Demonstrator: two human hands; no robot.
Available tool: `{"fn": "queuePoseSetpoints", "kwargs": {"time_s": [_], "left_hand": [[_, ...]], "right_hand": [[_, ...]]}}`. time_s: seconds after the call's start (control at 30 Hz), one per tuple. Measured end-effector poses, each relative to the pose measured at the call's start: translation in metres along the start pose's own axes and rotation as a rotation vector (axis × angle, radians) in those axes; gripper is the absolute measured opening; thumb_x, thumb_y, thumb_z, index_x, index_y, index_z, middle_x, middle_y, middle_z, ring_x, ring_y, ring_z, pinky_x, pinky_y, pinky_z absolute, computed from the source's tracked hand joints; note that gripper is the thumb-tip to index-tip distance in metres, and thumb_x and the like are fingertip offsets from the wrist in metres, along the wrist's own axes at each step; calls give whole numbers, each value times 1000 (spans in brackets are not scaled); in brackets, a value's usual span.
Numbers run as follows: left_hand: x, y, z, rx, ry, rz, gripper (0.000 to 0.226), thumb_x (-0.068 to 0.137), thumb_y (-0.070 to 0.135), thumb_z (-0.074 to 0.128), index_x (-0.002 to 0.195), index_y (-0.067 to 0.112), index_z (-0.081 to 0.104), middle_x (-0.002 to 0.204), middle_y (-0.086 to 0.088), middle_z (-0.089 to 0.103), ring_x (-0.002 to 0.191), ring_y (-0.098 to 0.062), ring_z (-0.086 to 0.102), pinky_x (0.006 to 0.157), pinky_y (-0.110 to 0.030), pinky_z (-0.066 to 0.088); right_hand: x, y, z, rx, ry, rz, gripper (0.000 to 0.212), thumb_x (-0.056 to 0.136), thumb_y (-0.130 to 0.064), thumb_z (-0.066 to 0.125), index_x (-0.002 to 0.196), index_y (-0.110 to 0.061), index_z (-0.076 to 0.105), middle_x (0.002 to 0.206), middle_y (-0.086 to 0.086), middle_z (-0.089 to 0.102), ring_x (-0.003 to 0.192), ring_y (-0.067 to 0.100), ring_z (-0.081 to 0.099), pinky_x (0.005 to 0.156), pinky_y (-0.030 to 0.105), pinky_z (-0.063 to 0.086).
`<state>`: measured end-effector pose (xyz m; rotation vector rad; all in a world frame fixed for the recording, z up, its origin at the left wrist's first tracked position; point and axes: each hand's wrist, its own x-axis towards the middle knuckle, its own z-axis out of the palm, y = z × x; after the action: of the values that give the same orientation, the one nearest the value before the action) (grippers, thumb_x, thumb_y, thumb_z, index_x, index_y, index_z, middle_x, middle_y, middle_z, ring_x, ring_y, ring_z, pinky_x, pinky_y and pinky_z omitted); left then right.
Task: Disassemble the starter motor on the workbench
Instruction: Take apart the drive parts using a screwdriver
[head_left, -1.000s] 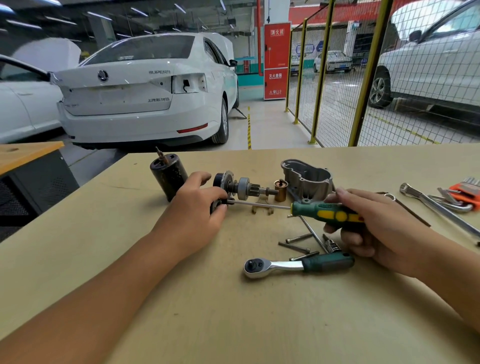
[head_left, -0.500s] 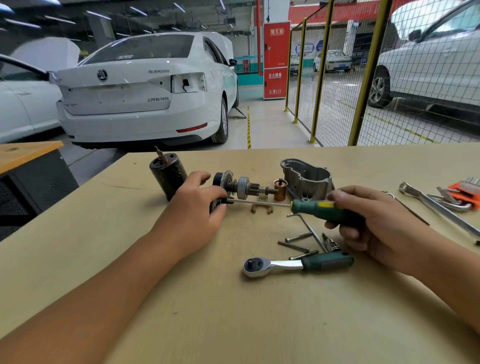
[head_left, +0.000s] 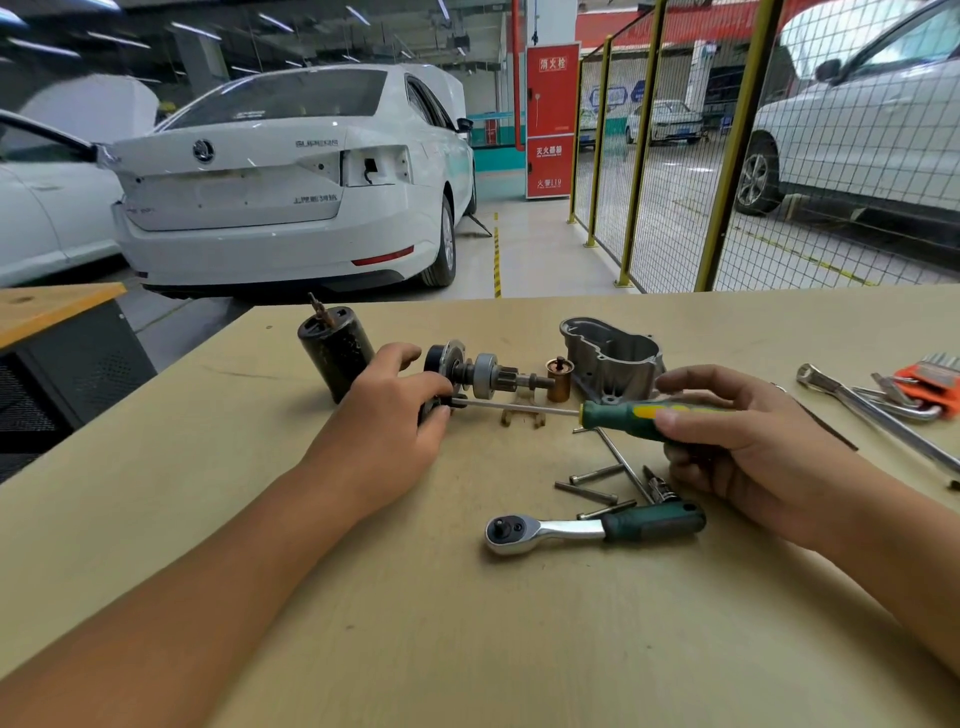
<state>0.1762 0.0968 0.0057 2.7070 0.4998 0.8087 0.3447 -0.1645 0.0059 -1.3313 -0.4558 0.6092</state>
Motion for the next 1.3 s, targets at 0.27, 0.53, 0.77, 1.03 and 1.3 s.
{"fn": "queuePoseSetpoints", "kwargs": {"time_s": [0.27,0.53,0.77,1.03,1.3], "left_hand": [[1,1,1,8,1,1,20,96,13,68,114,14,76,141,-14,51,134,-30,49,107,-28,34],[2,0,2,19,12,8,20,95,10,68,112,13,76,139,-16,52,132,-32,50,105,-30,35],[3,0,1,25,14,12,20,97,12,64,114,14,76,140,-15,51,132,-31,49,104,-29,35],[2,1,5,45,19,20,21,100,10,59,114,12,75,137,-15,51,126,-33,52,99,-29,38],[3,5,5,58,69,13,18,98,6,59,107,8,75,132,-14,53,118,-33,55,94,-33,44]], "right_hand": [[-1,-4,4,-128,13,69,33,93,-40,63,107,-10,67,88,26,69,47,20,48,37,25,35],[1,0,-1,36,-12,2,44,64,-7,82,105,-9,68,85,13,62,60,19,48,49,28,43],[-1,-4,1,-151,-37,34,27,85,-37,70,100,-14,72,83,21,66,49,18,44,38,25,34],[0,2,2,-103,-50,-25,32,71,-28,81,101,-19,74,93,21,67,56,19,52,48,29,46],[3,1,-3,-78,-53,-23,34,68,-20,82,100,-13,72,84,17,67,54,19,51,44,28,42]]}}
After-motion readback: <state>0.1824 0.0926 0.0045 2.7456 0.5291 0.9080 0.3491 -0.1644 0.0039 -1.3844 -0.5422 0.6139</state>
